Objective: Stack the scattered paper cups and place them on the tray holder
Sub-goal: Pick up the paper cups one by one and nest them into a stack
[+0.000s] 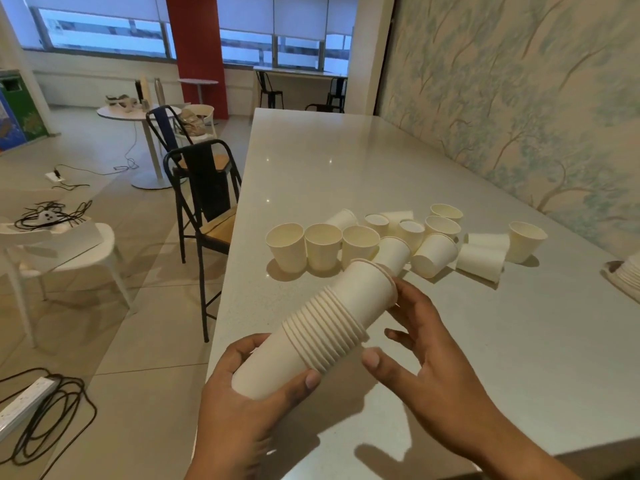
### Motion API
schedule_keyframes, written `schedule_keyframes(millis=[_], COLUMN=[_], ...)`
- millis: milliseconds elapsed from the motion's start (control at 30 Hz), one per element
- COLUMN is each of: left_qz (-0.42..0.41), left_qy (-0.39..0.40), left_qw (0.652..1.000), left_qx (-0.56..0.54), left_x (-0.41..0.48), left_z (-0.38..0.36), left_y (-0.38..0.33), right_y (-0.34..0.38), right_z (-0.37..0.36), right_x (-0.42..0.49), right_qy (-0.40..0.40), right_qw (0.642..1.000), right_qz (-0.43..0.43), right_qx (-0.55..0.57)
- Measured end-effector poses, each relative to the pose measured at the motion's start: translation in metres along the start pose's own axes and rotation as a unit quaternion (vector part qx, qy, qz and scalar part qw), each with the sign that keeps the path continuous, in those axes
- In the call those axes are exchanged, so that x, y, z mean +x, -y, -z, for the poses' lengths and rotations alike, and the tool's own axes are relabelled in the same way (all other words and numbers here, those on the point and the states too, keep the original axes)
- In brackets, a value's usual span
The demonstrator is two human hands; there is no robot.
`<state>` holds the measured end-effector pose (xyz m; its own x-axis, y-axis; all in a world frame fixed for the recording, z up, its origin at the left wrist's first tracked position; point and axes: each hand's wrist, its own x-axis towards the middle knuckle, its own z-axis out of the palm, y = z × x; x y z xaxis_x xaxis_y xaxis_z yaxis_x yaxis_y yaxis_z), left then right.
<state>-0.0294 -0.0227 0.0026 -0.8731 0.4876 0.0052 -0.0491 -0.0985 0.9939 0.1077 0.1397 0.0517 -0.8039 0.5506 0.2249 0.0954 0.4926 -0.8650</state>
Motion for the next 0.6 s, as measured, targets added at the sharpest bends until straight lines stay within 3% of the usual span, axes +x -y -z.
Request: schedule_keyframes(millis=[233, 433, 500, 600], left_qz=[-0.040, -0.015, 0.003, 0.030], left_qy=[0.076, 0.114, 0.131, 0.141], left_qw=[0.996, 0.993, 0.991, 0.988], left_qx=[0.015, 0.002, -0.031, -0.060], left_x=[-0.003, 0.009, 0.015, 0.023], left_z=[-0.040, -0.077, -0.087, -0.098], left_y=[-0.006, -0.002, -0.002, 0.004], right_y=[0.004, -0.001, -0.009, -0.038], right_z=[0.007, 0.046, 0.064, 0.102], right_x=[-0.026, -0.020, -0.005, 0.030], right_qy=[0.028, 0.029, -0.032, -0.224], right_qw=[0.999, 0.999, 0.997, 0.967], right_qz=[-0.001, -0.014, -0.030, -0.077], right_qx=[-0.022, 0.011, 0.069, 0.098])
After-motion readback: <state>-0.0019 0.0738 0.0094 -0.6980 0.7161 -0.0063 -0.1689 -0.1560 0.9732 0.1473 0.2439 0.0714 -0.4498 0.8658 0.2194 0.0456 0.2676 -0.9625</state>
